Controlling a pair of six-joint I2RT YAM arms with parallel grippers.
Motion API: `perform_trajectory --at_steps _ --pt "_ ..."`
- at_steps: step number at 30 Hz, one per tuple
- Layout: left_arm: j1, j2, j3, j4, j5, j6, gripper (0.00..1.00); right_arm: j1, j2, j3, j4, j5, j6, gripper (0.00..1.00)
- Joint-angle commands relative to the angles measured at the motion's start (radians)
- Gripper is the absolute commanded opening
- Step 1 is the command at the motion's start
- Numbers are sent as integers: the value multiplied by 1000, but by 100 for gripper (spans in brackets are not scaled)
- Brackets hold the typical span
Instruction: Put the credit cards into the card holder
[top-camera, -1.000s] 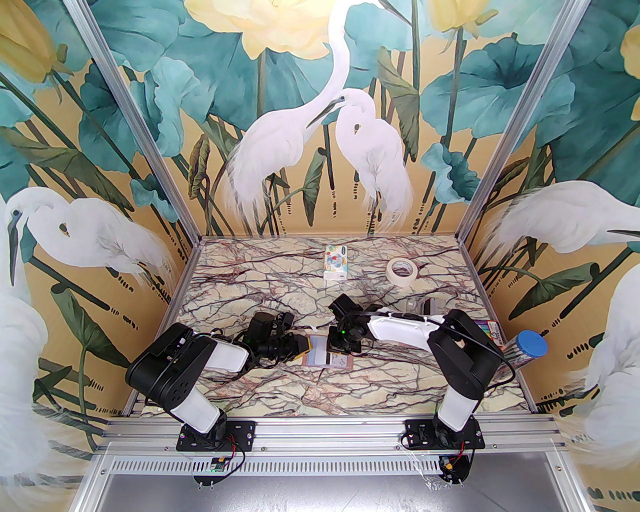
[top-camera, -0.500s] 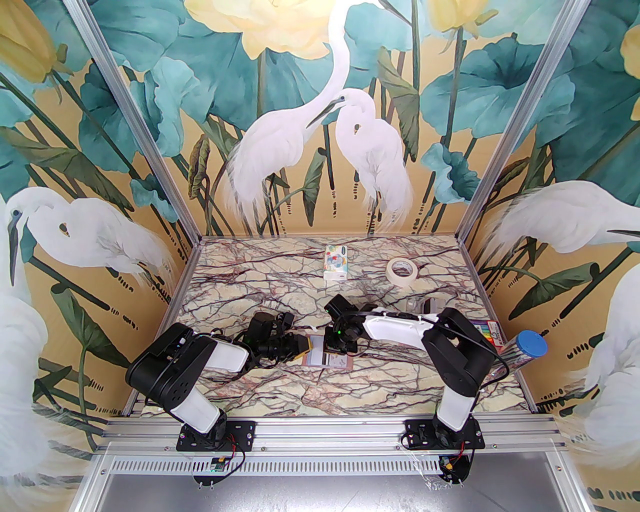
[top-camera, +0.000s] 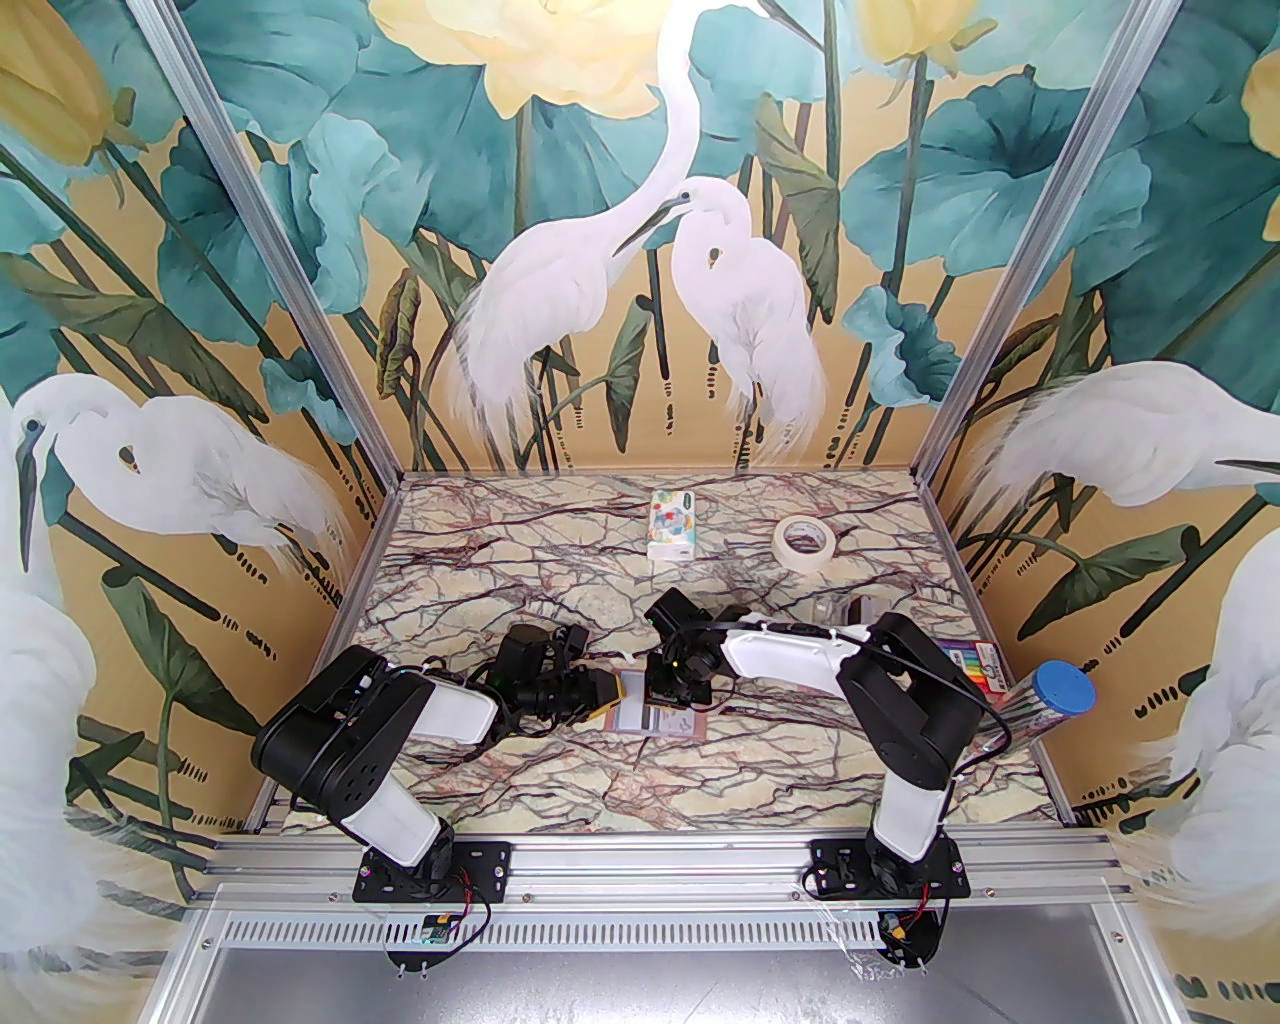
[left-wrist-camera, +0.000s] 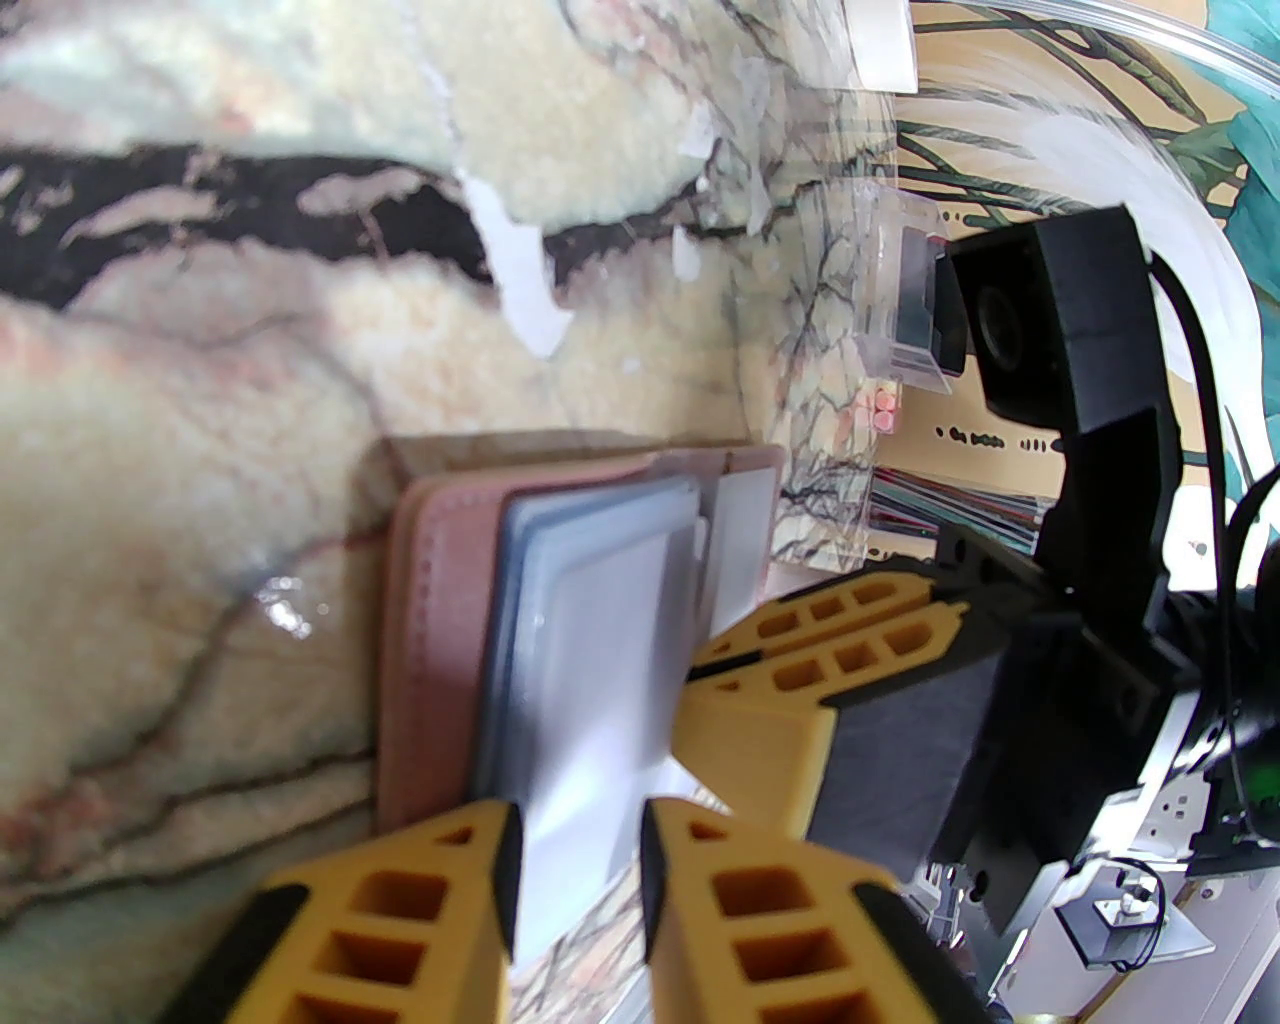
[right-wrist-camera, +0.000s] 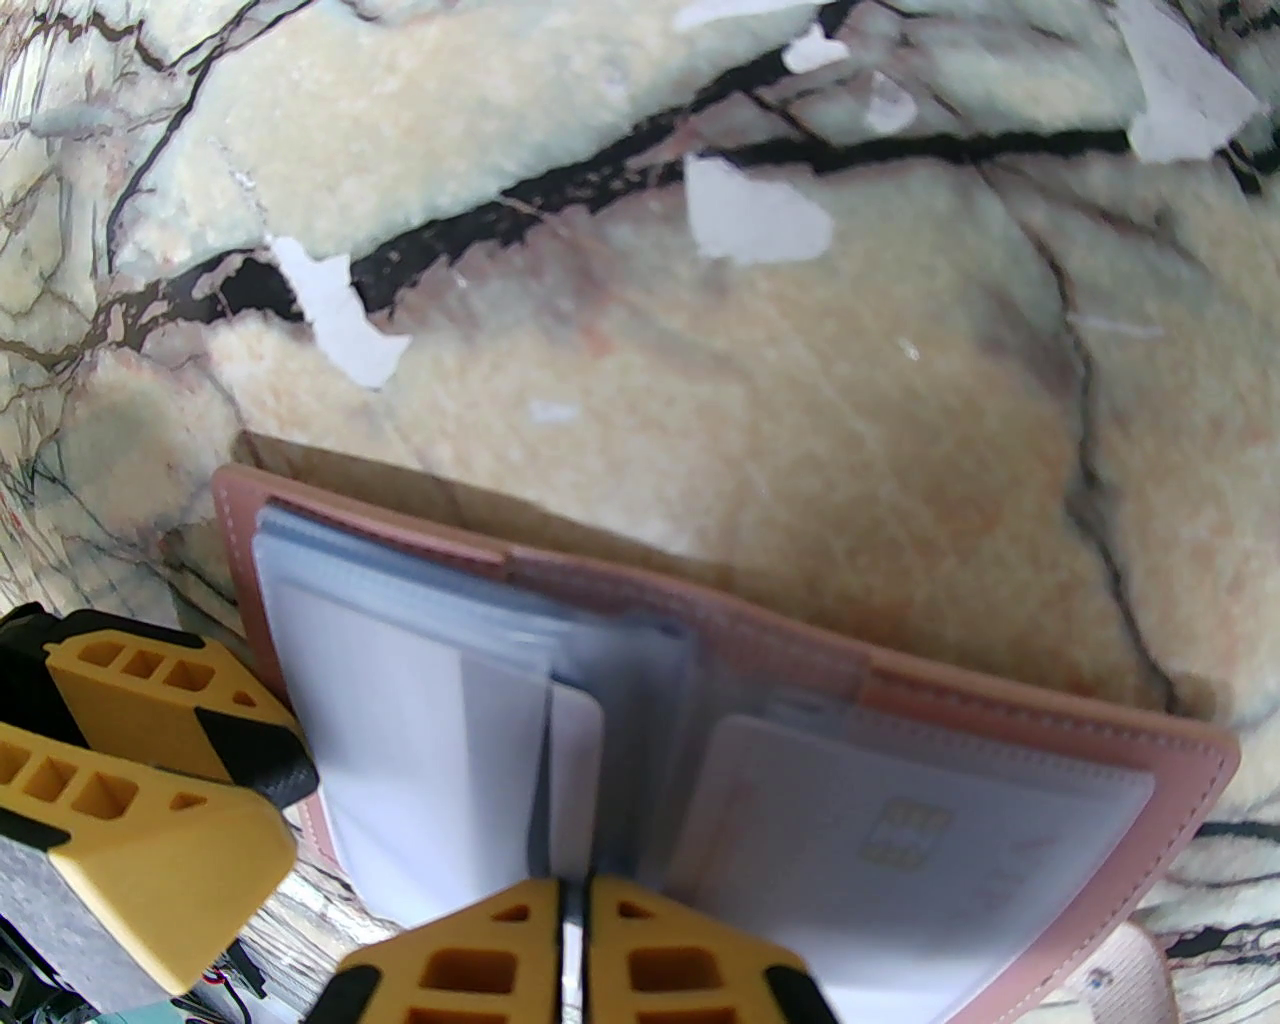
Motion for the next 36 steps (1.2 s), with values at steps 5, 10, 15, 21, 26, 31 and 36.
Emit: perform_trajectory --at_steps 5,10,15,21,26,31,36 --pt "-21 58 -14 -81 -72 15 27 13 15 13 19 -26 -23 9" --pt "-21 55 -14 -81 -70 14 27 13 12 15 17 -27 -24 9" --pt "-21 48 -14 -82 -71 12 28 13 -4 13 10 -15 -29 9" --pt "-22 29 -14 -90 -72 10 27 14 -19 21 -5 -2 -35 12" --pt "-22 -4 -14 -112 -75 12 28 13 -36 22 -17 8 -39 15" --pt "-21 -39 -11 -138 -78 15 29 13 -63 25 -36 25 -45 17" --pt "-21 -74 -7 -171 -82 20 29 13 -86 30 -54 39 -53 17"
